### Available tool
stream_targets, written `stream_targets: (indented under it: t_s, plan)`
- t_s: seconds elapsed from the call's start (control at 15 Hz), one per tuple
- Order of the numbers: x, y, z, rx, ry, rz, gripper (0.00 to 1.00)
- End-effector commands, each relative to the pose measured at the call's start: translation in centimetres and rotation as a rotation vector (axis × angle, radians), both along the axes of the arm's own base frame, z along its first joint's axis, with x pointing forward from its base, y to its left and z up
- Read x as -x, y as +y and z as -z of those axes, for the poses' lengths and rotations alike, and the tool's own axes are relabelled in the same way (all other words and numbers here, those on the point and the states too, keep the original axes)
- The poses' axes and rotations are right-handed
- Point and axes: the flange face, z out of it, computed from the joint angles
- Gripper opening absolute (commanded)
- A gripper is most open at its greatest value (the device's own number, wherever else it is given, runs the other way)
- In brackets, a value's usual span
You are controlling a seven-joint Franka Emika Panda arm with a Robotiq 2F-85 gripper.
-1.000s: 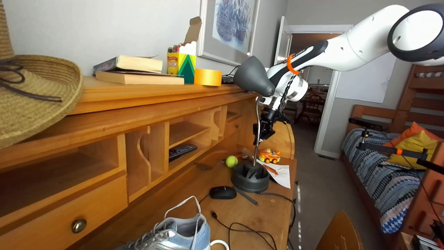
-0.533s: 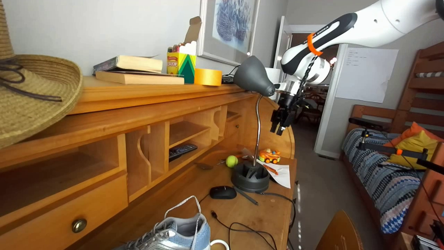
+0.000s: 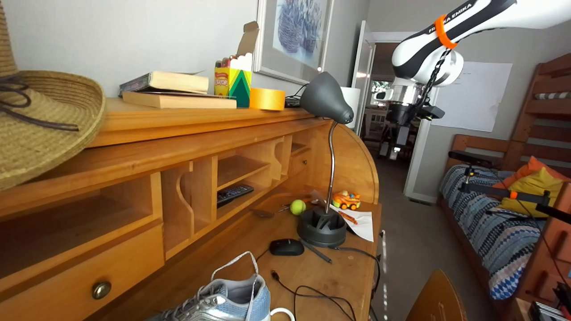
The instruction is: Press a button on the lamp stand
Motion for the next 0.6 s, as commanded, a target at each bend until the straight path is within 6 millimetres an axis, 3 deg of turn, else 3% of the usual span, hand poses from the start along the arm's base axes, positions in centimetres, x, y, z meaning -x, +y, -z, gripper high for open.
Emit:
stream_targets:
  t_s: [0.0,0.27,0.33,0.53]
  plan:
    - [0.8,4.0,-3.2,-0.014,-0.068,0.181,1.0]
    - [1.3,6.5,-7.0,-0.009,-0.182,0.358,1.0]
    - [-0.2,5.2,-6.0,0.008,-0.119,0.289,1.0]
    - [0.6,6.2,-7.5,0.006,-0.163,0.33,1.0]
